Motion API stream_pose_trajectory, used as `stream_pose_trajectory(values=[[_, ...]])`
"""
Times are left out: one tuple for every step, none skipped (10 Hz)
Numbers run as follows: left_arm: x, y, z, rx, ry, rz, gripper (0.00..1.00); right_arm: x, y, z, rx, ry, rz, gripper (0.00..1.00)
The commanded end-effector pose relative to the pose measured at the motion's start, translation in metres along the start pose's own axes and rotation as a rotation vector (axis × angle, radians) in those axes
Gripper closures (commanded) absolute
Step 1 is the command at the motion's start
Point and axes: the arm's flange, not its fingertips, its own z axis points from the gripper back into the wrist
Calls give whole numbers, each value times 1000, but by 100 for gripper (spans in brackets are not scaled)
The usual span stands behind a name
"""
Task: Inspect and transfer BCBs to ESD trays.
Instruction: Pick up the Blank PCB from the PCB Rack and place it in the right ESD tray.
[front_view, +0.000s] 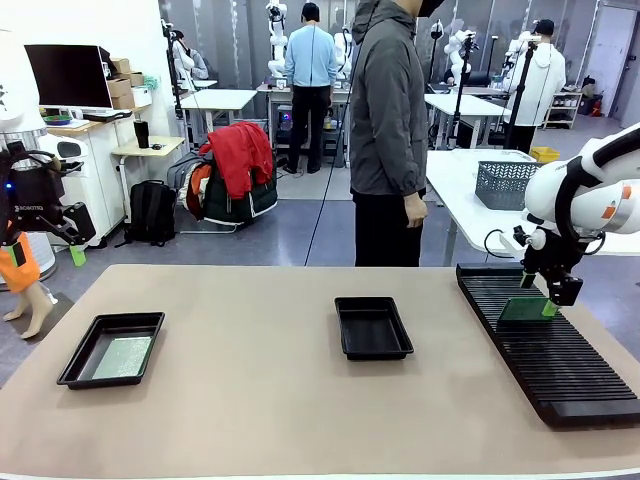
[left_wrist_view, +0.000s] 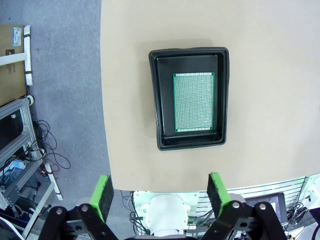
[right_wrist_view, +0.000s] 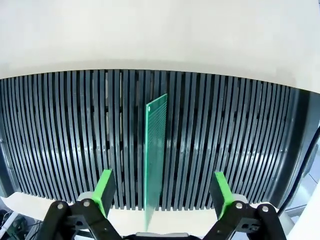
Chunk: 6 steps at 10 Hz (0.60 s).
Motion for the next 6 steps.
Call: stream_pose_trajectory(values=[[0,0,-1,-1,-5,0,0,-5,-1,-9,-27,-35,14,0],[0,0,-1,-1,-5,0,0,-3,-1,-9,-22,-41,14,0],[0,0,-1,-1,-5,0,0,-1,-2,-10,-17,-33,4,0],[0,0,-1,-1,-5,0,0,0,0,-5,8,-2,-1,0],[0,0,-1,-1,-5,0,0,0,0,-5,8,-2,-1,0],[0,0,-1,-1,-5,0,0,0,0,-5,8,-2,-1,0]])
